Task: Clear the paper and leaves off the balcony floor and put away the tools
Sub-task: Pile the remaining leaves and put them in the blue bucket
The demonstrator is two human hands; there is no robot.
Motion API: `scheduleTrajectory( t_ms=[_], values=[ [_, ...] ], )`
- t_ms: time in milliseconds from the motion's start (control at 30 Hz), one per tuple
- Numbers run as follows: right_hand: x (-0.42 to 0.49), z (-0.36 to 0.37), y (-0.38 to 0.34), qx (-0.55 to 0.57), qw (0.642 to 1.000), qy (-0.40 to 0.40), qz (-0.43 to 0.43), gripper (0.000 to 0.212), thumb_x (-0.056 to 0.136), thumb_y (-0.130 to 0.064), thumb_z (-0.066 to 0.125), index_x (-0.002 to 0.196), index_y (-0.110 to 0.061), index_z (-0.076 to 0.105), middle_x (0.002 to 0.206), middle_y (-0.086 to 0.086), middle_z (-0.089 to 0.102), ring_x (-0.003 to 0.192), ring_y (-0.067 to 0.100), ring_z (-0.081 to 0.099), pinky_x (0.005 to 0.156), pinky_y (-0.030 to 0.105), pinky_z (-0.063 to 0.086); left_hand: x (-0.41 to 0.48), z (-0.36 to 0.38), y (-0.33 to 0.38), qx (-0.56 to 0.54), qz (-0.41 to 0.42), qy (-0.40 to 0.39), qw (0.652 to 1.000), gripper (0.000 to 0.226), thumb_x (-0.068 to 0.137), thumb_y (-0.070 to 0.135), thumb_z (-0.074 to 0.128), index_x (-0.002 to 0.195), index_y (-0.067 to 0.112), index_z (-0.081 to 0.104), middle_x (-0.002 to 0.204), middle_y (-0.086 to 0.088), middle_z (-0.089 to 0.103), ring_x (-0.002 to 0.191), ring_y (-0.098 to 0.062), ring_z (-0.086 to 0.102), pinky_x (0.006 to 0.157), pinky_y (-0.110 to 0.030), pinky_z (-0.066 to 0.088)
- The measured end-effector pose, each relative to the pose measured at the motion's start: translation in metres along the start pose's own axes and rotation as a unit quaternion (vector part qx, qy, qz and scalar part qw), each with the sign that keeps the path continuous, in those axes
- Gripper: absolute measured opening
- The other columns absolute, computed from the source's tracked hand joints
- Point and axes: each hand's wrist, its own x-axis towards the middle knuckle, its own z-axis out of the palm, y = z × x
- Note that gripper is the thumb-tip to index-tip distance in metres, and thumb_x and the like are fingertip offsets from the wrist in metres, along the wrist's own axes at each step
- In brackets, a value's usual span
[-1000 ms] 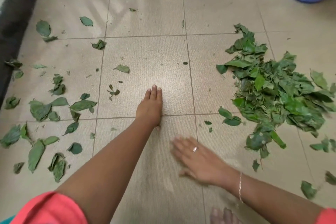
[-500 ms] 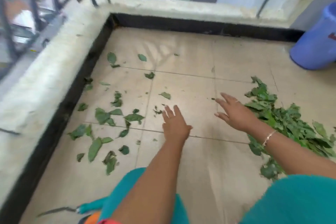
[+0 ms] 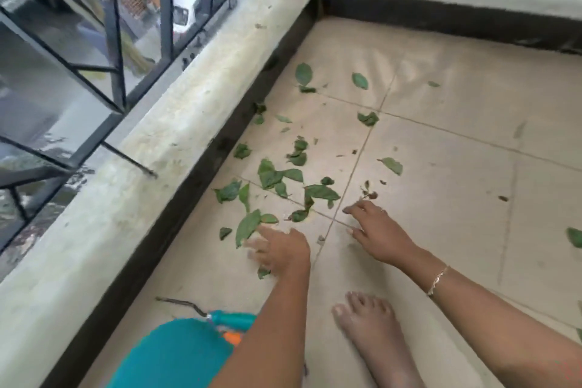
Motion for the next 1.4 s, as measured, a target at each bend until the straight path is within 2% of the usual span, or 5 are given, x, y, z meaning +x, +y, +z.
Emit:
scheduleTrajectory(
  t_ms=[267,533,733,967,1400],
  values=[
    [0.009,-0.007,0.022,0.012,0.996,0.062,0.056,0.037,0.094,-0.014,0.047,0.131,-0.016,0.048,0.131,0.010,0.045,0.119,0.027,0.045,0.092,0.033,0.039,-0.023,0.050,-0.032,-0.048,0.297,-0.057,0.952,0.060,0.099,0.026,0.041,0.150,0.014,0.013,0.158,-0.003,0.008,0.146,-0.018,0.004,0.117,-0.034,-0.001],
    [0.013,0.015,0.003,-0.048,0.997,0.003,-0.054,0.039,0.094,-0.020,0.048,0.133,-0.020,0.044,0.130,0.003,0.041,0.114,0.023,0.044,0.090,0.032,0.041,0.077,-0.010,-0.037,-0.026,0.118,0.101,0.988,0.074,0.096,0.037,0.044,0.149,0.007,0.004,0.157,-0.018,-0.005,0.145,-0.032,-0.003,0.116,-0.042,-0.001],
    [0.014,0.014,0.002,-0.042,0.998,-0.004,-0.045,0.040,0.094,-0.020,0.047,0.134,-0.020,0.043,0.132,0.002,0.041,0.113,0.020,0.046,0.089,0.030,0.044,0.057,0.007,-0.030,0.063,0.408,-0.016,0.911,0.078,0.095,0.048,0.041,0.150,0.016,-0.004,0.159,-0.002,0.000,0.145,-0.019,-0.004,0.117,-0.035,-0.005],
    [0.015,0.008,-0.001,-0.072,0.995,-0.023,-0.070,0.042,0.095,-0.021,0.045,0.136,-0.021,0.041,0.136,0.001,0.037,0.119,0.019,0.042,0.090,0.026,0.038,0.137,-0.033,-0.012,0.135,0.235,0.111,0.956,0.082,0.095,0.054,0.030,0.149,0.004,-0.006,0.157,-0.017,-0.009,0.145,-0.031,-0.008,0.118,-0.044,-0.001],
    [0.012,0.014,0.006,-0.108,0.989,0.063,-0.084,0.033,0.078,0.000,0.060,0.110,-0.009,0.064,0.108,0.014,0.059,0.091,0.035,0.058,0.072,0.042,0.049,0.095,0.019,-0.010,0.030,0.290,0.079,0.953,0.071,0.096,0.051,0.026,0.151,0.015,0.000,0.158,-0.009,-0.008,0.145,-0.026,-0.009,0.118,-0.039,-0.005]
  ],
)
